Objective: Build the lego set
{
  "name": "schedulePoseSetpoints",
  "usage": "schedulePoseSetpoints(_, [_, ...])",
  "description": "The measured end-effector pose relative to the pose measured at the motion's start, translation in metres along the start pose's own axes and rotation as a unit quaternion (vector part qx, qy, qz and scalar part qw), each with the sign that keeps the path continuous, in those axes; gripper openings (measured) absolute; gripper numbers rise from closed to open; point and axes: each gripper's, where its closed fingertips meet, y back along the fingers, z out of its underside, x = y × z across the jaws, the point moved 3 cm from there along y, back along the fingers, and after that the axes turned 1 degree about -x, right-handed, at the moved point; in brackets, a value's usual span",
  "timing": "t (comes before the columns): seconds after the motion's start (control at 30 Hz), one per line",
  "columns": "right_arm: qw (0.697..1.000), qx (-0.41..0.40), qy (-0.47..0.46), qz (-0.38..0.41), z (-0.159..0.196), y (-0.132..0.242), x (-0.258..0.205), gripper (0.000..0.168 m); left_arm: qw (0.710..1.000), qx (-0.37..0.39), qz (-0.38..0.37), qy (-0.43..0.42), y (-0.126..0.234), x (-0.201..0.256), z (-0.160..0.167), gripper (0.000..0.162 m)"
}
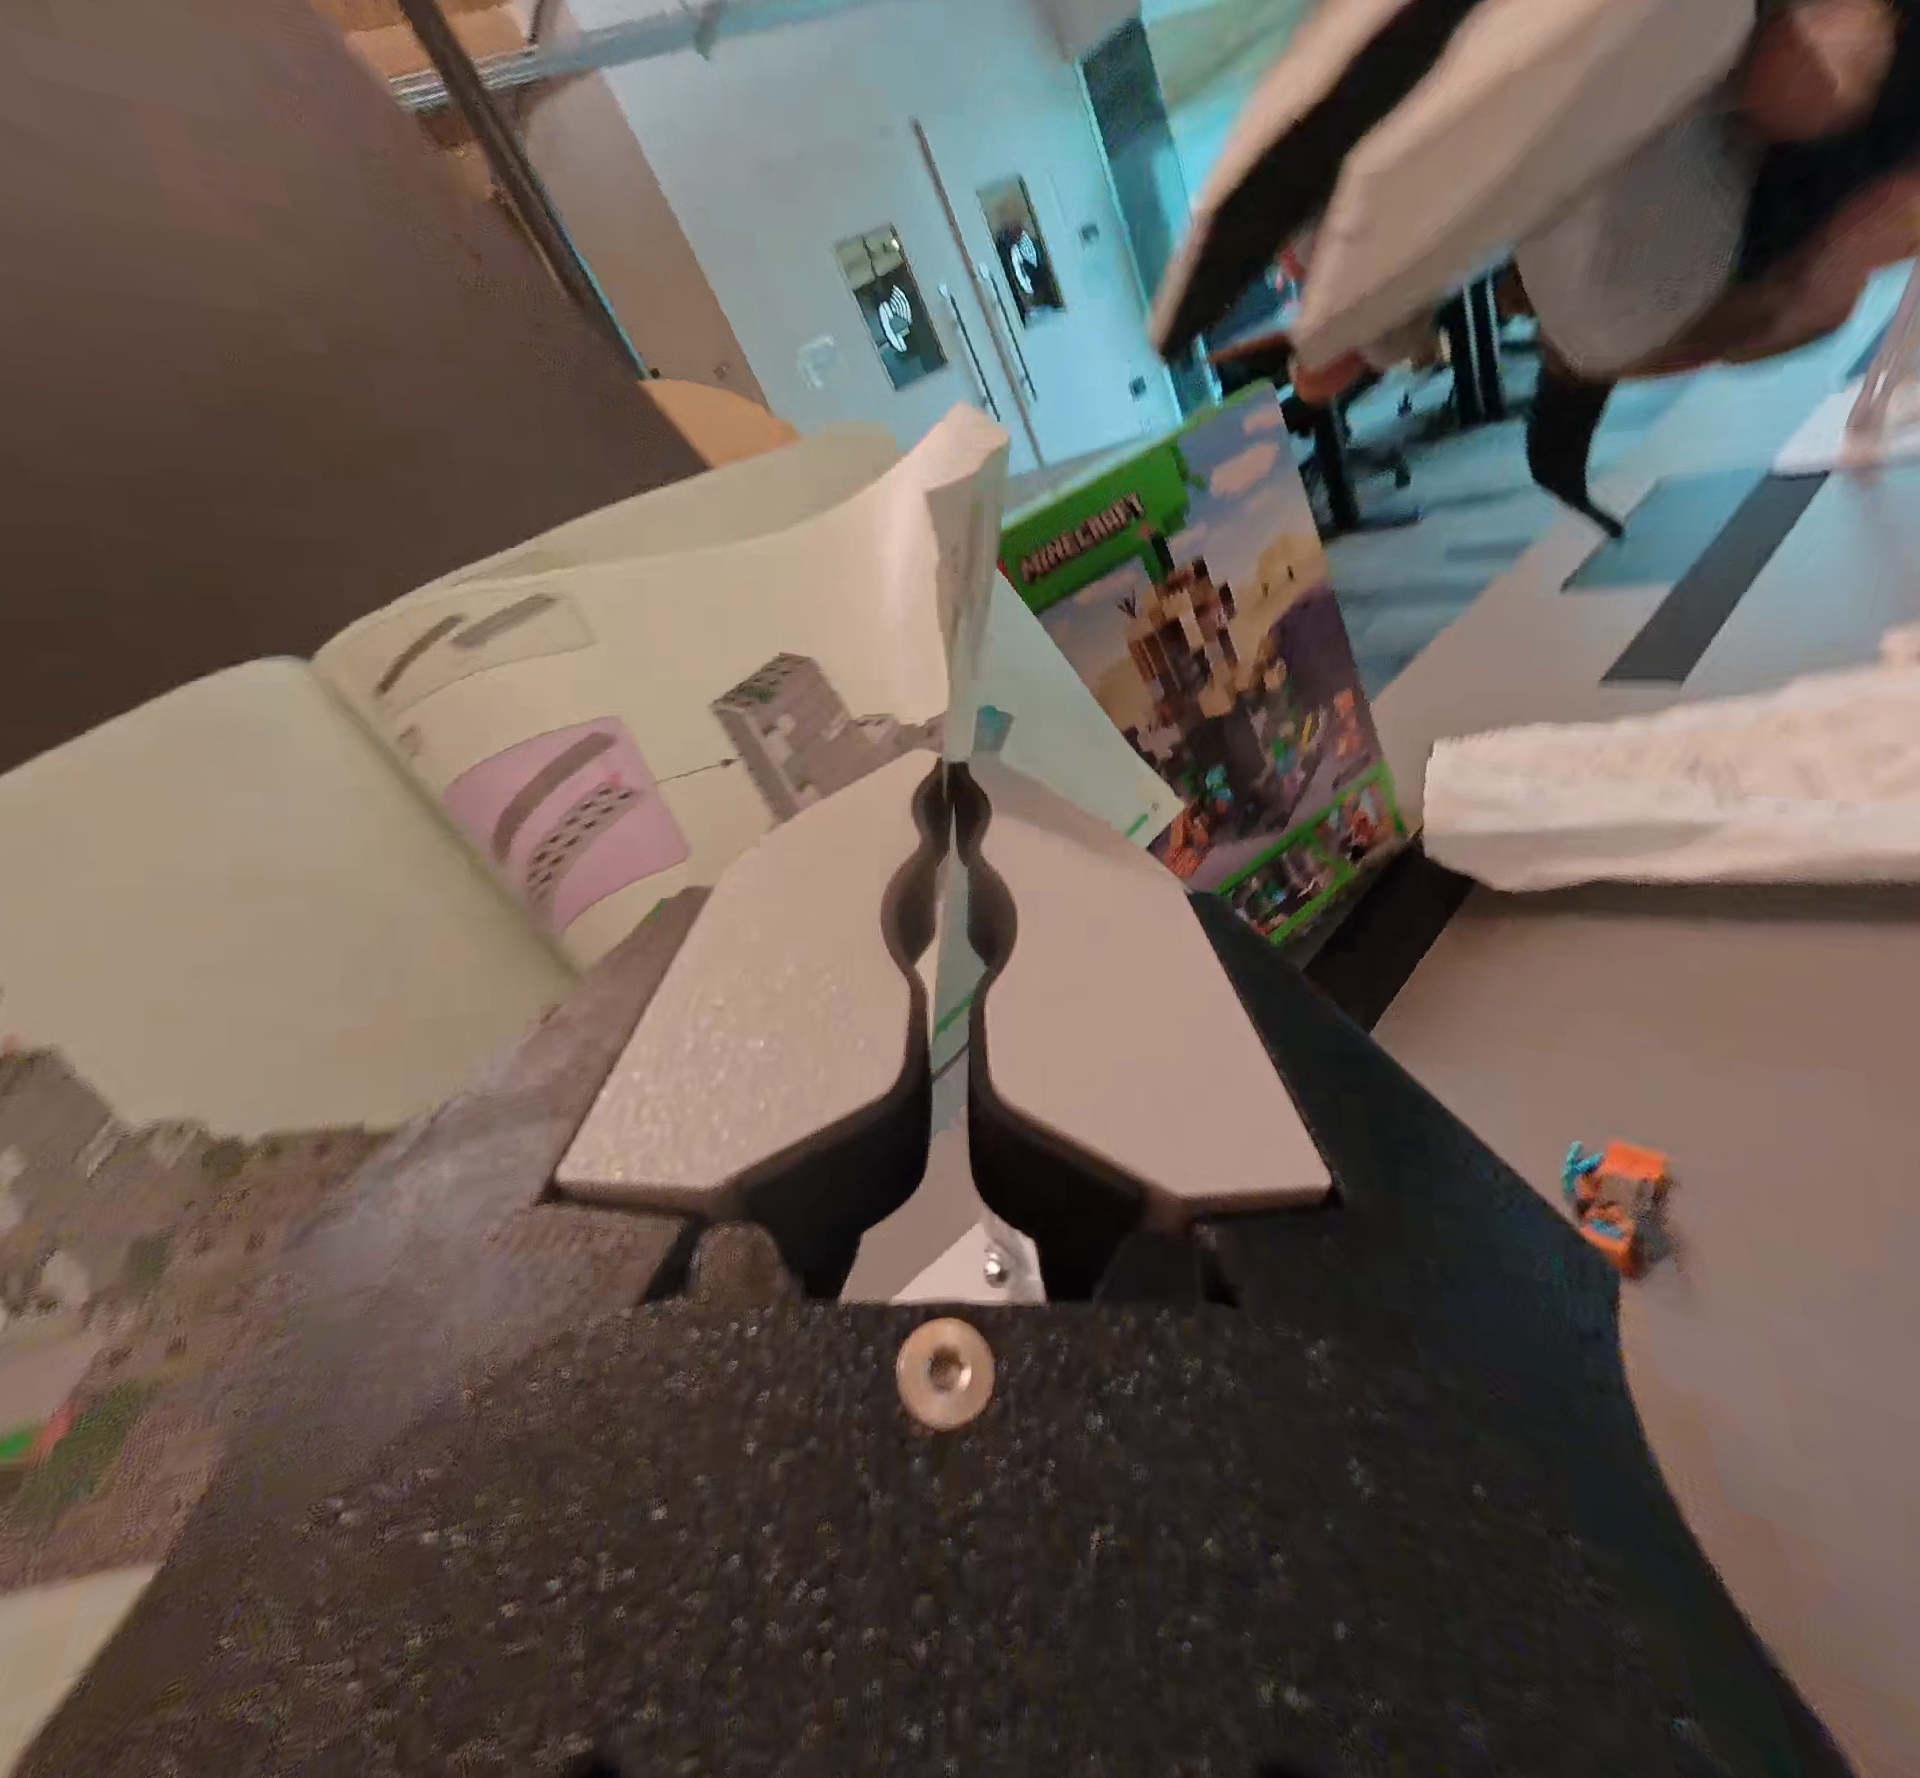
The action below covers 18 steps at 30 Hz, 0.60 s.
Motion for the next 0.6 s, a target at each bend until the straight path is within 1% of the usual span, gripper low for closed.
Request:
schedulePoseSetpoints(0.07, [1.000, 0.025, -0.010, 0.014, 0.004, -0.002, -0.002, 0.034, 0.999, 0.015, -0.010, 0.042, 0.013, -0.009, -0.003, 0.000])
schedulePoseSetpoints(0.13, [0.999, 0.032, -0.019, 0.025, 0.011, -0.010, -0.005, 0.039, 0.997, 0.030, -0.020, 0.074, 0.024, -0.017, -0.006, 0.000])
schedulePoseSetpoints(0.2, [0.998, 0.043, -0.035, 0.018, 0.015, -0.021, -0.012, 0.043, 0.994, 0.039, -0.027, 0.101, 0.033, -0.022, -0.008, 0.000])
schedulePoseSetpoints(0.37, [0.996, 0.064, -0.057, 0.010, 0.013, -0.043, -0.023, 0.043, 0.985, 0.047, -0.037, 0.164, 0.049, -0.034, -0.005, 0.000])
schedulePoseSetpoints(0.47, [0.995, 0.071, -0.066, 0.012, 0.009, -0.052, -0.023, 0.044, 0.981, 0.048, -0.037, 0.184, 0.054, -0.037, -0.002, 0.000])
schedulePoseSetpoints(0.6, [0.994, 0.073, -0.075, 0.021, 0.006, -0.057, -0.021, 0.045, 0.983, 0.044, -0.034, 0.174, 0.056, -0.035, -0.001, 0.000])
